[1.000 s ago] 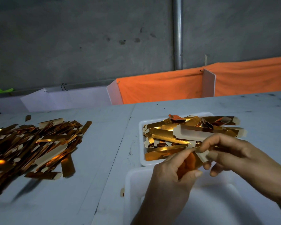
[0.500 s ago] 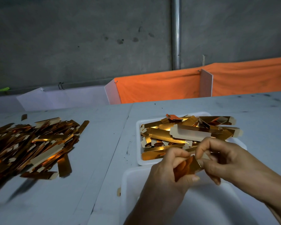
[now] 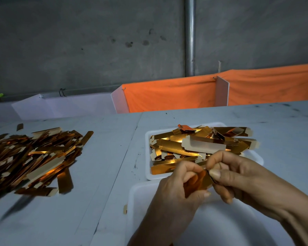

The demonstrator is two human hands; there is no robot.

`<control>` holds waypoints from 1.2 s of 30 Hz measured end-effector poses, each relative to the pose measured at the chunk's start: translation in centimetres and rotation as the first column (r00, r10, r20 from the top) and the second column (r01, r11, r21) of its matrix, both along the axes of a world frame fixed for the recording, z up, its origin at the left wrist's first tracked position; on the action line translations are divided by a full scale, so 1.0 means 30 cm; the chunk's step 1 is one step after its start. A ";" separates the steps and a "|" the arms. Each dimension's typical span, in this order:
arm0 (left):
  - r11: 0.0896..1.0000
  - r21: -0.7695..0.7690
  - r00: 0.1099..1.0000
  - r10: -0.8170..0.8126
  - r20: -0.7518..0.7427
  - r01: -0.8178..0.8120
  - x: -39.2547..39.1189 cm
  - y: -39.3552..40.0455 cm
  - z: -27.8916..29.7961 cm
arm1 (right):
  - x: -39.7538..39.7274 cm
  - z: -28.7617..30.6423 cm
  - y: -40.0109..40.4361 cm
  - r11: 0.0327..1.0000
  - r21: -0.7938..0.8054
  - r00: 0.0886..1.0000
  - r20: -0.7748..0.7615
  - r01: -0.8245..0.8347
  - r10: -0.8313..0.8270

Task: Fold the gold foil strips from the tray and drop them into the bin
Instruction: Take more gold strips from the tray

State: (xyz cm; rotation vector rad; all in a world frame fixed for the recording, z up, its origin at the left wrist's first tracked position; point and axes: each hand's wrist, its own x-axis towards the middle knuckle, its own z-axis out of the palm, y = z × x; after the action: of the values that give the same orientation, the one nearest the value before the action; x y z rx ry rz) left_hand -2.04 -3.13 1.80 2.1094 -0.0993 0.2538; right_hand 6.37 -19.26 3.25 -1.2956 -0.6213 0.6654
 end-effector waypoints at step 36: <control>0.988 0.151 1.000 -0.027 -0.015 0.029 0.007 -0.005 -0.020 | 0.010 0.003 -0.007 0.991 -0.135 1.000 0.028 0.007 -0.003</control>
State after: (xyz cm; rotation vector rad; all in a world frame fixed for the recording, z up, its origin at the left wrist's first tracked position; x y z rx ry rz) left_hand -1.81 -3.27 1.20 2.2582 -0.1446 0.2214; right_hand 6.66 -19.46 3.33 -1.4342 -0.6036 0.6957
